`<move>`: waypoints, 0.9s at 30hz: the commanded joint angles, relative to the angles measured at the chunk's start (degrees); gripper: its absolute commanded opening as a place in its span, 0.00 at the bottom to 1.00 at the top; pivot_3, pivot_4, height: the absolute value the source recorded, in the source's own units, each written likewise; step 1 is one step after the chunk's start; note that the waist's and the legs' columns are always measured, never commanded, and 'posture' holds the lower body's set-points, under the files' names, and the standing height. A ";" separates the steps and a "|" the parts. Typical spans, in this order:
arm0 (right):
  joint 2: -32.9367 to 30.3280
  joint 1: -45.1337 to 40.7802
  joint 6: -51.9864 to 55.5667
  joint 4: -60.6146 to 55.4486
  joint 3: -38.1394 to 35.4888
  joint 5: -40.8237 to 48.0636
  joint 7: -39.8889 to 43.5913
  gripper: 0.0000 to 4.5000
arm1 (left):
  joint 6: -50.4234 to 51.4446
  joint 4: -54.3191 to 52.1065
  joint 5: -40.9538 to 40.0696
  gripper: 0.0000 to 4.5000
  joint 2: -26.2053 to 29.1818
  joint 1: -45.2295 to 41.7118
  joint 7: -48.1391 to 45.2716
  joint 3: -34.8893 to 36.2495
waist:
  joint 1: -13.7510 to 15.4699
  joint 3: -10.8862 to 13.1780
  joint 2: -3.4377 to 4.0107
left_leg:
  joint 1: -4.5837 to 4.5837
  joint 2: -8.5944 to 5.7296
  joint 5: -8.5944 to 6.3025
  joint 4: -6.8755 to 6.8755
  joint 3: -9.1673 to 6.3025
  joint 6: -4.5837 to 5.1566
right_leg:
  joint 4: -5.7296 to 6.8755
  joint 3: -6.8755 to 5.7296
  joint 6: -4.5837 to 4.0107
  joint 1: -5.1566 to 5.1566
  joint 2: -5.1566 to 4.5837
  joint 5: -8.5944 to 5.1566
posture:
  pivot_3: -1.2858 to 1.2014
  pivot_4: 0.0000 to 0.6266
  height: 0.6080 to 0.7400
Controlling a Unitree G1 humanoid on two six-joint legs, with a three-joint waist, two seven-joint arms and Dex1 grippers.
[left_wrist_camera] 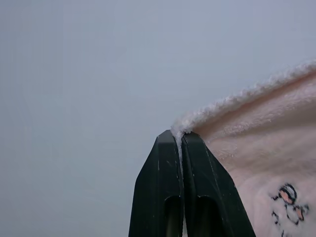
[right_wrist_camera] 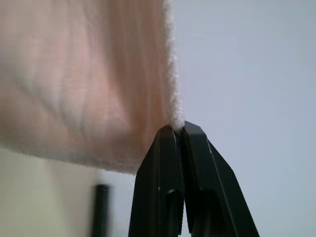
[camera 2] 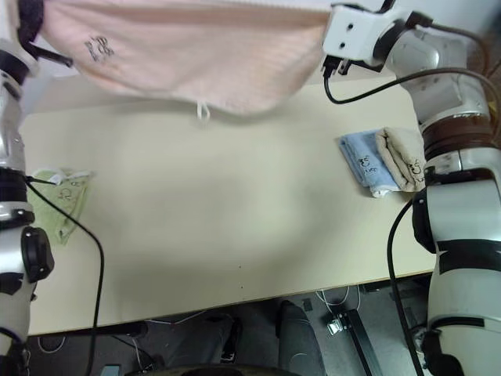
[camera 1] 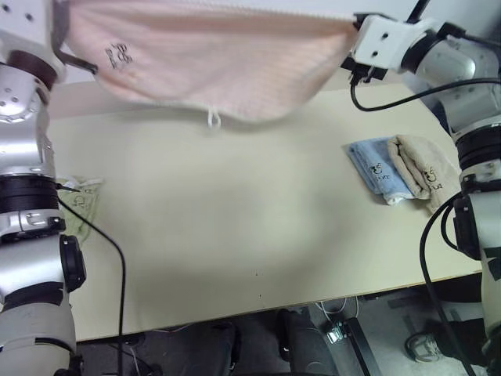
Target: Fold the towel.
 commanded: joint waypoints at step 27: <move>-22.38 53.41 39.08 -56.27 -9.38 33.96 57.16 0.02 | 38.10 -60.60 -27.47 0.00 7.84 78.69 -32.96 18.41 | 1.19 0.07 0.10 | 1.27 0.42 -0.53 0.19 0.53 0.60 | -0.04 0.20 -0.05 1.22 0.21 0.08 | 0.52 0.24 0.99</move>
